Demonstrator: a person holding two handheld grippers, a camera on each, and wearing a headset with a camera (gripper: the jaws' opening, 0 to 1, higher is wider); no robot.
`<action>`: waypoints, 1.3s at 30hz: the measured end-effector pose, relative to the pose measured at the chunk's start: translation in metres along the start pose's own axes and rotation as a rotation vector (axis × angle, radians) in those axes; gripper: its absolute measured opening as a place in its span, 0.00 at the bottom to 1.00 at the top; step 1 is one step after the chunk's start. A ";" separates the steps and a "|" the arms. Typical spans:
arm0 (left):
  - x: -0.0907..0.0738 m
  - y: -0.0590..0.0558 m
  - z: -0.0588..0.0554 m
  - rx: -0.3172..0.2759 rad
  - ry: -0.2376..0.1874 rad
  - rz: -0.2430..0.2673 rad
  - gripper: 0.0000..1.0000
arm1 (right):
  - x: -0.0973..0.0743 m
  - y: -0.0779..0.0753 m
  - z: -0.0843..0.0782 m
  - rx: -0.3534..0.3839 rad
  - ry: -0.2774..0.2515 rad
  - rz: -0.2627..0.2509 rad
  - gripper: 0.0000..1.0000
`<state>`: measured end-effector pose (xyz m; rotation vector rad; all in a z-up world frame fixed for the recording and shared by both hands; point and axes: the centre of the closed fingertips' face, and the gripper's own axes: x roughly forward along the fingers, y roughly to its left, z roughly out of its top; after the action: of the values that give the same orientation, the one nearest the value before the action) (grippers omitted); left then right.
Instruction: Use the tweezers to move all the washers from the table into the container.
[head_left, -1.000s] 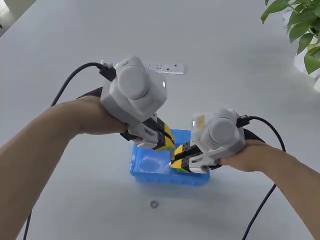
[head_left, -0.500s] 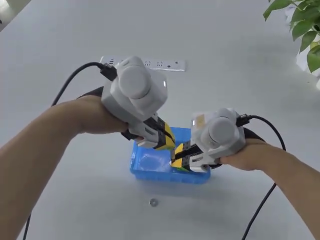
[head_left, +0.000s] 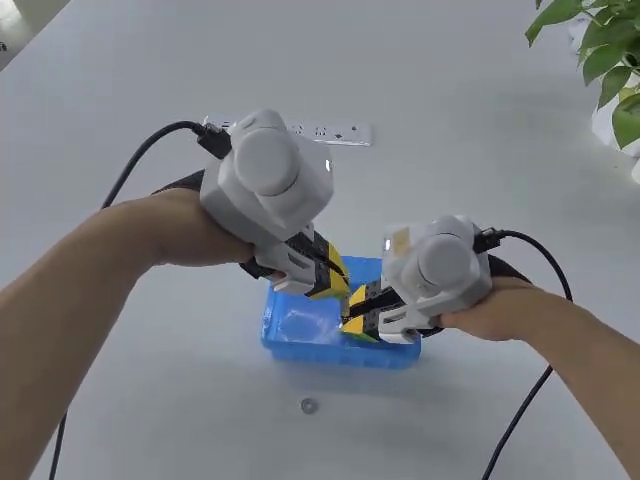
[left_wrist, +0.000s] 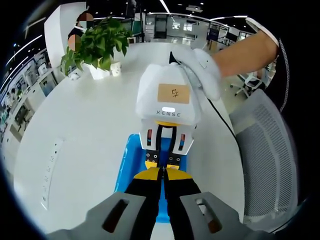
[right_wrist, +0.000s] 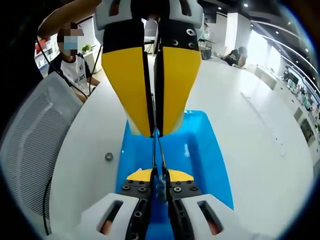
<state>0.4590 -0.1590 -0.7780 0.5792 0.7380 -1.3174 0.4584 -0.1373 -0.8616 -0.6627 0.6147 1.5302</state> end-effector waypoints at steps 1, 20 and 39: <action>-0.001 0.000 0.001 0.000 -0.001 0.001 0.05 | -0.001 0.000 0.001 0.001 -0.001 0.000 0.10; -0.028 -0.013 0.014 0.035 0.001 0.026 0.06 | -0.020 0.010 0.026 -0.026 -0.037 -0.040 0.10; -0.047 -0.042 0.014 0.055 0.006 0.035 0.05 | -0.025 0.036 0.043 -0.053 -0.057 -0.057 0.10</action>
<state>0.4154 -0.1467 -0.7322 0.6376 0.6961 -1.3074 0.4212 -0.1253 -0.8139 -0.6690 0.5091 1.5116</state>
